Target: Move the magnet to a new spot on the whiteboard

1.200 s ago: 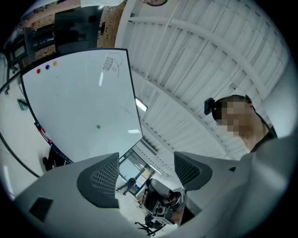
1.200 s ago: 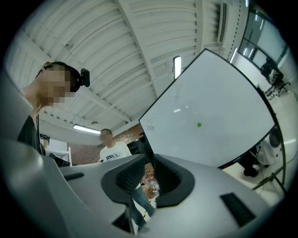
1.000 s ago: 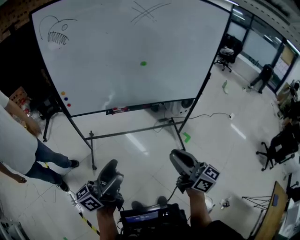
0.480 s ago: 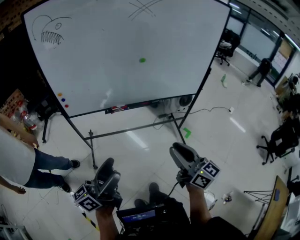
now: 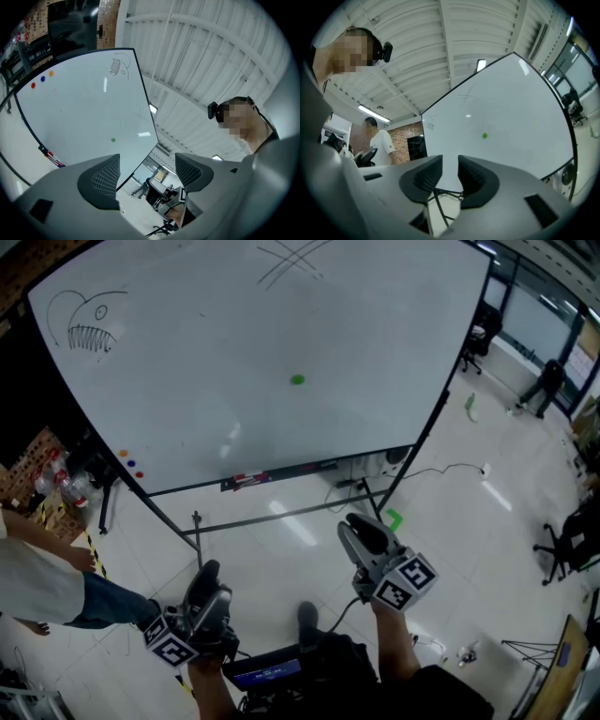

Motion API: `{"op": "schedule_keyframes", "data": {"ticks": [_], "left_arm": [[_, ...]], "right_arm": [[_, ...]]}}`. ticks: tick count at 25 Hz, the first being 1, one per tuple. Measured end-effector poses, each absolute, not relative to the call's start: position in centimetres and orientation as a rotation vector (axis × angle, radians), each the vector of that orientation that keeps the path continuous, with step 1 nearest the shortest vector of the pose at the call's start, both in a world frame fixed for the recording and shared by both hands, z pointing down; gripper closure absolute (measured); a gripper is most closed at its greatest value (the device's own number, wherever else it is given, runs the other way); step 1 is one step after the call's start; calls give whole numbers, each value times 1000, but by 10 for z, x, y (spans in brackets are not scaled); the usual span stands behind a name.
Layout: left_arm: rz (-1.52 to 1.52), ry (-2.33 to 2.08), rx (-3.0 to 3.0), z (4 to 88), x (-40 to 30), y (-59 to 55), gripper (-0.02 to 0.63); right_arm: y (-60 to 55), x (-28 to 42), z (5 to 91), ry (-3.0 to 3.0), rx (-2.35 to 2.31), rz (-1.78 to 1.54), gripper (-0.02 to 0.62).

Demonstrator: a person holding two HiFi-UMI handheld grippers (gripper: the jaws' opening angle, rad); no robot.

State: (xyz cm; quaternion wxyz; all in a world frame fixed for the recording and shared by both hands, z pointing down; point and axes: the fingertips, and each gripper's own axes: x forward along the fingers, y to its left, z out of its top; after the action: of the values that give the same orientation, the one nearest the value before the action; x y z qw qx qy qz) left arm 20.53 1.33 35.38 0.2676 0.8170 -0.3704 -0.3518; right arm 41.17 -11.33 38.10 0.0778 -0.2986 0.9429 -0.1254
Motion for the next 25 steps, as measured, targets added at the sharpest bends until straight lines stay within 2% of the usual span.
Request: {"op": "schedule_keyframes", "data": {"ticks": [10,15,25], "left_arm": [[-897,-1115,2214,342,205,-74,242],[-880,-1148,2201,343,205,-99,242],[-891,-1109,2212,347,180,-141,242]], "right_arm": [[-231,410,374,2861,-946,-250,488],[-266,408,380,2882,-996,-217,466],[-318,389,382,2888,-1139,-136,466]]}}
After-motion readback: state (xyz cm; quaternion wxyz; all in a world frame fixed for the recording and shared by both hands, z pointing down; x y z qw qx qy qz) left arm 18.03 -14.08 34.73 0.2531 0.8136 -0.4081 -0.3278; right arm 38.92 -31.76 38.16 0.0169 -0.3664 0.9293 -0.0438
